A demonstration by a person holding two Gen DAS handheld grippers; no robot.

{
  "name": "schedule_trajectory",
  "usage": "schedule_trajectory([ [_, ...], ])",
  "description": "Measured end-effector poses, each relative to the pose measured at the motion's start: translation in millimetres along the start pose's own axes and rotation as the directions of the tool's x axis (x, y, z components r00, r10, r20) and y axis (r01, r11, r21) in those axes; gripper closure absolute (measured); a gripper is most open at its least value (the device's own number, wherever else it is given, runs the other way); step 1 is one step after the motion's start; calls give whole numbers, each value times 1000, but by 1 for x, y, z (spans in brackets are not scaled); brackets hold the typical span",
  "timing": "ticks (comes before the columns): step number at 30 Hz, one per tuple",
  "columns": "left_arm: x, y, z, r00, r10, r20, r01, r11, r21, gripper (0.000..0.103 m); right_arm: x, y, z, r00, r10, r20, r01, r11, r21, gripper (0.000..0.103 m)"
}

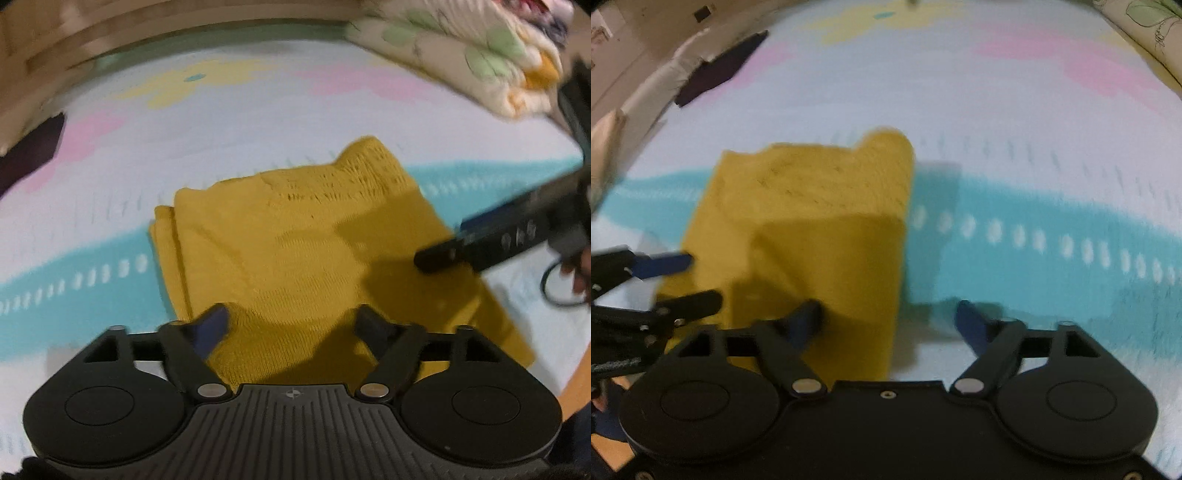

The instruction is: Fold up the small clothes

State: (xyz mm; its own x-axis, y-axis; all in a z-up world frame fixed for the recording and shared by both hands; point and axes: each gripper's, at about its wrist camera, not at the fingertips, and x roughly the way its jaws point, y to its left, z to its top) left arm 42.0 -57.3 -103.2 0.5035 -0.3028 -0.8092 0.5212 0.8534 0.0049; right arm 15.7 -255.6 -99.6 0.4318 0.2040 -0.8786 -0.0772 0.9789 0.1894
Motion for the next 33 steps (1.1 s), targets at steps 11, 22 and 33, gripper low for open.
schedule_trajectory([
  [11, -46, 20, -12, 995, 60, 83, -44, 981, -189, 20, -60, 13, -15, 985, 15, 172, -20, 999, 29, 0],
  [22, -77, 9, -45, 991, 111, 78, -86, 958, -274, 12, -95, 29, -67, 952, -35, 303, 4, 995, 102, 0],
  [33, -94, -18, -61, 987, 126, 96, -98, 962, -254, 13, -104, 45, -103, 938, -64, 340, 34, 995, 93, 0],
])
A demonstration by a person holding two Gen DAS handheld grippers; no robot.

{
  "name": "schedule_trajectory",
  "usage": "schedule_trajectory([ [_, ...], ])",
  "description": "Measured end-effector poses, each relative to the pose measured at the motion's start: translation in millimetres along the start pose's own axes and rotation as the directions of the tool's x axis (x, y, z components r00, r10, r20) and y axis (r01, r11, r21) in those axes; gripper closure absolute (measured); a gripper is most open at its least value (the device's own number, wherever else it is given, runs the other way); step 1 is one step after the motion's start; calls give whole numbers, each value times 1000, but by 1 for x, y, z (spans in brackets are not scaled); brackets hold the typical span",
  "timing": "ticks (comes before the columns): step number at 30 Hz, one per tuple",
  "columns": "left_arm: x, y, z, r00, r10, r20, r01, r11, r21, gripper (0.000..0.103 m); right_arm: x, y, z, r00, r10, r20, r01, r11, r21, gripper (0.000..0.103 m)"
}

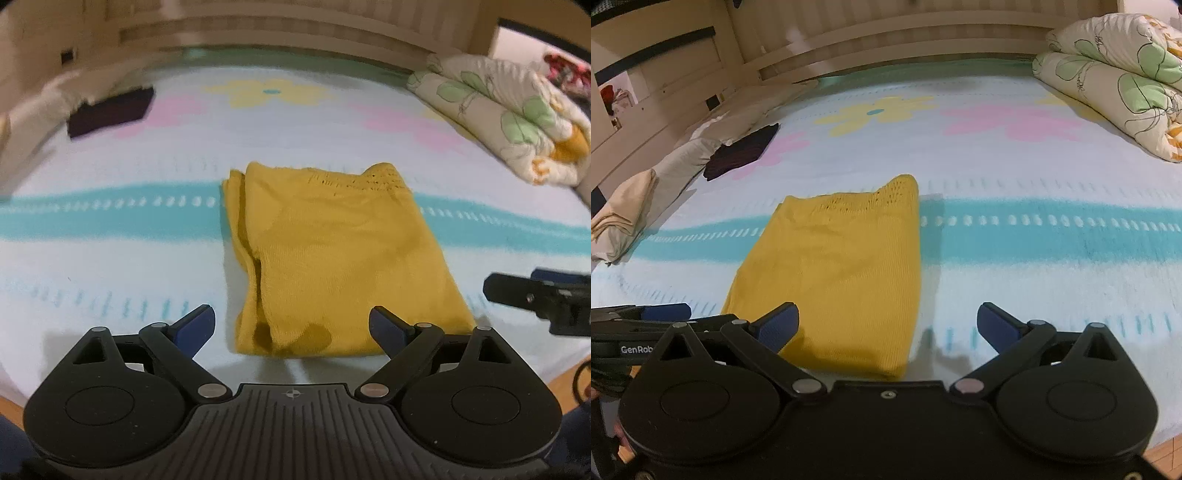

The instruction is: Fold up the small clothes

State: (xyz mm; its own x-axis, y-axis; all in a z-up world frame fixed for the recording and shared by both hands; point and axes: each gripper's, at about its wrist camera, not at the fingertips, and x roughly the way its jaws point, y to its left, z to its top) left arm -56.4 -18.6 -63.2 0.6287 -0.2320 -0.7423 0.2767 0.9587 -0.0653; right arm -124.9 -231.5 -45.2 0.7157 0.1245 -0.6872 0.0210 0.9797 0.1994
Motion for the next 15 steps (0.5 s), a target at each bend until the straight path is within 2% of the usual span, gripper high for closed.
schedule_trajectory([
  [2, -7, -4, -2, 1000, 4, 24, -5, 1000, 18, 13, -2, 1, -2, 1000, -5, 7, 5, 1000, -4, 0],
  [6, -19, -6, -6, 998, 13, 55, -12, 1000, -12, 13, -5, 5, -4, 1000, -6, 23, 6, 1000, -19, 0],
  [15, -27, -7, -6, 990, 124, 60, -122, 992, -44, 13, -10, 8, -7, 999, -4, 46, 5, 1000, -20, 0],
])
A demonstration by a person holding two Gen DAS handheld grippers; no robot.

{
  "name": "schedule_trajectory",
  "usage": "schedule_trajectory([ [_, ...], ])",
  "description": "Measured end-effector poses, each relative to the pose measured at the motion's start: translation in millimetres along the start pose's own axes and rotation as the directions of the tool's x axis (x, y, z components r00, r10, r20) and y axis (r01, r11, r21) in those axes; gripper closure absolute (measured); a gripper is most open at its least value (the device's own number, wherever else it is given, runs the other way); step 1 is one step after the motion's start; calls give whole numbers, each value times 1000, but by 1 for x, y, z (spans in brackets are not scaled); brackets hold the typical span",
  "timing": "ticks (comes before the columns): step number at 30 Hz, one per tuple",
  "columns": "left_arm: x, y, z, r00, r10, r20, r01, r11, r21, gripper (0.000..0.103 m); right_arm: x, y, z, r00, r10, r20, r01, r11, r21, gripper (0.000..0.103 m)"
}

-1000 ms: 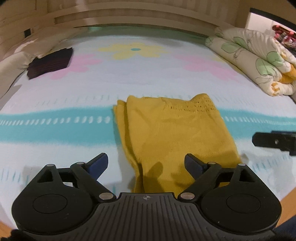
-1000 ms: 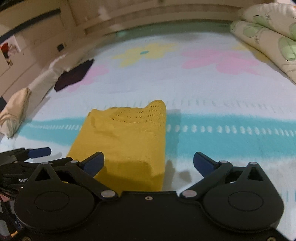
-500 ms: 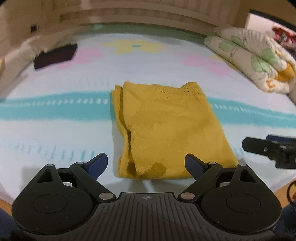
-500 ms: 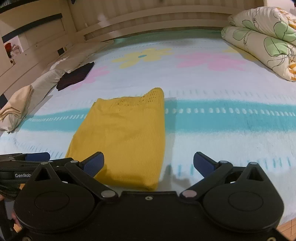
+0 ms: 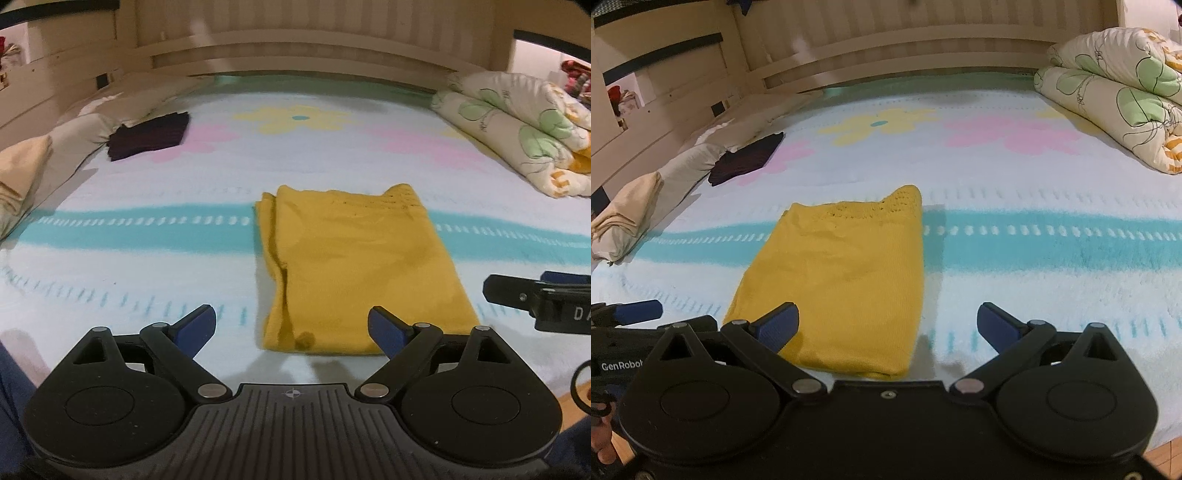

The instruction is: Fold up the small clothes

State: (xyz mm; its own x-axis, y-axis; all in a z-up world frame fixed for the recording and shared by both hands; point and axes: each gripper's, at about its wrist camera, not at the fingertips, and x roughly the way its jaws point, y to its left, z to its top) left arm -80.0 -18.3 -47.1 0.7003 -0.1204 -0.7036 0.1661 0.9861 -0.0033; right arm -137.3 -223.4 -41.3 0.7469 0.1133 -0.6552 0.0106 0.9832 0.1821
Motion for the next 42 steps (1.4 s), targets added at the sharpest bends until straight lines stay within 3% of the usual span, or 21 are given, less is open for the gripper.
schedule_trajectory([
  [24, -9, -5, -4, 996, 92, 6, -92, 996, 11, 14, 2, 0, -4, 999, -28, -30, 28, 1000, 13, 0],
  [42, 3, -4, -6, 997, 66, -48, -65, 998, 23, 14, 9, 0, -5, 997, -54, -50, 55, 998, 15, 0],
])
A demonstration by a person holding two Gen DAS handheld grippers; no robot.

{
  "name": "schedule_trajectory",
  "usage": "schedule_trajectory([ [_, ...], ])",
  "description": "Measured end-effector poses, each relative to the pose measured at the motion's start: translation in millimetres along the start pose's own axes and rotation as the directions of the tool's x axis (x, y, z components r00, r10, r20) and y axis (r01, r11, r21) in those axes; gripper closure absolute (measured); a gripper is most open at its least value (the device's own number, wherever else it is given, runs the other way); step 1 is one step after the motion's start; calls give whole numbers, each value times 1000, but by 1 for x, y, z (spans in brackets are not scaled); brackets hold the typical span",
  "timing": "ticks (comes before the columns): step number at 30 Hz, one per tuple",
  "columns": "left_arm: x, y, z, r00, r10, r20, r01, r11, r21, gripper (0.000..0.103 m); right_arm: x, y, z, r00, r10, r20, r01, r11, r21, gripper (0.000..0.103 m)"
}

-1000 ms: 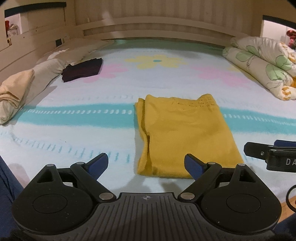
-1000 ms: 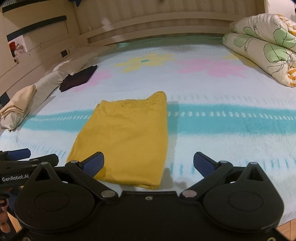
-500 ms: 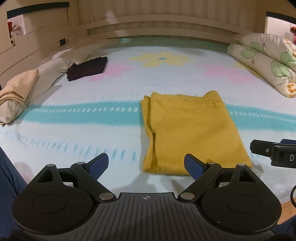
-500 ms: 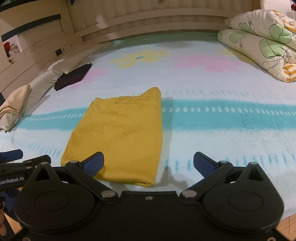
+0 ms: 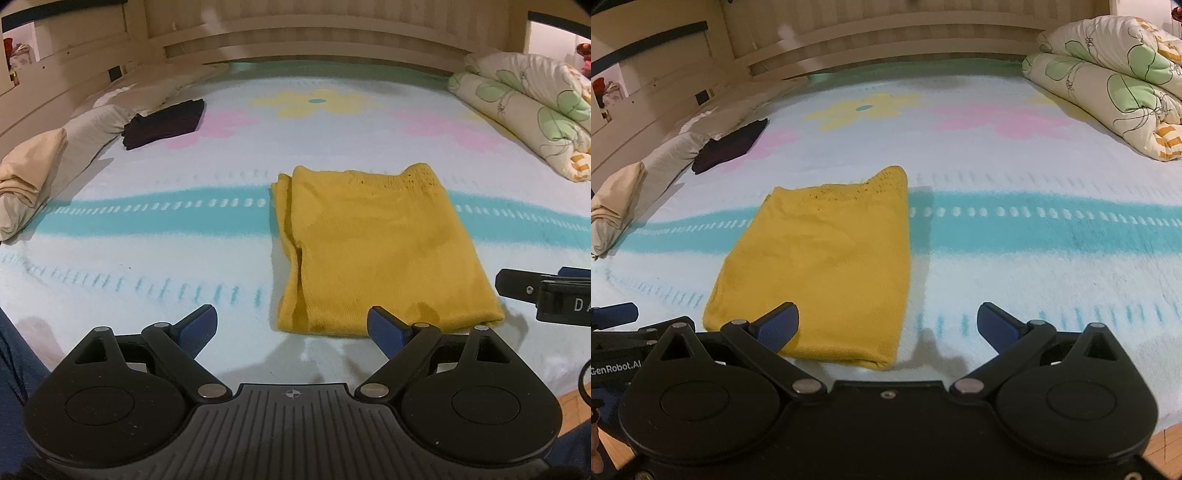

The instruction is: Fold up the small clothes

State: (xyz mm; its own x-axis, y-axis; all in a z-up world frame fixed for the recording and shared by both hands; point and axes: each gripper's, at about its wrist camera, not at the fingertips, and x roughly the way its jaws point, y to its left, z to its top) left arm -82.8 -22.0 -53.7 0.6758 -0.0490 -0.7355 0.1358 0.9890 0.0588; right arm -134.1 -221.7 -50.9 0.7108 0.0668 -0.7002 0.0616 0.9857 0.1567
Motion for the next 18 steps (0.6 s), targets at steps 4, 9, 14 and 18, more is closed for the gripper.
schedule_trajectory([
  [4, 2, 1, 0, 1000, -4, -8, 4, 1000, -4, 14, 1, 0, 0, 1000, -6, -6, 6, 1000, 2, 0],
  [9, 3, -1, 0, 1000, -9, -16, 9, 1000, -3, 14, 2, -1, -1, 1000, -9, -12, 9, 1000, 6, 0],
  [14, 6, -2, 0, 1000, -12, -25, 12, 1000, -5, 14, 3, -1, -1, 1000, -8, -14, 8, 1000, 7, 0],
  [18, 7, -2, -1, 999, -15, -32, 14, 1000, -9, 14, 3, -1, -1, 1000, -9, -17, 9, 1000, 7, 0],
])
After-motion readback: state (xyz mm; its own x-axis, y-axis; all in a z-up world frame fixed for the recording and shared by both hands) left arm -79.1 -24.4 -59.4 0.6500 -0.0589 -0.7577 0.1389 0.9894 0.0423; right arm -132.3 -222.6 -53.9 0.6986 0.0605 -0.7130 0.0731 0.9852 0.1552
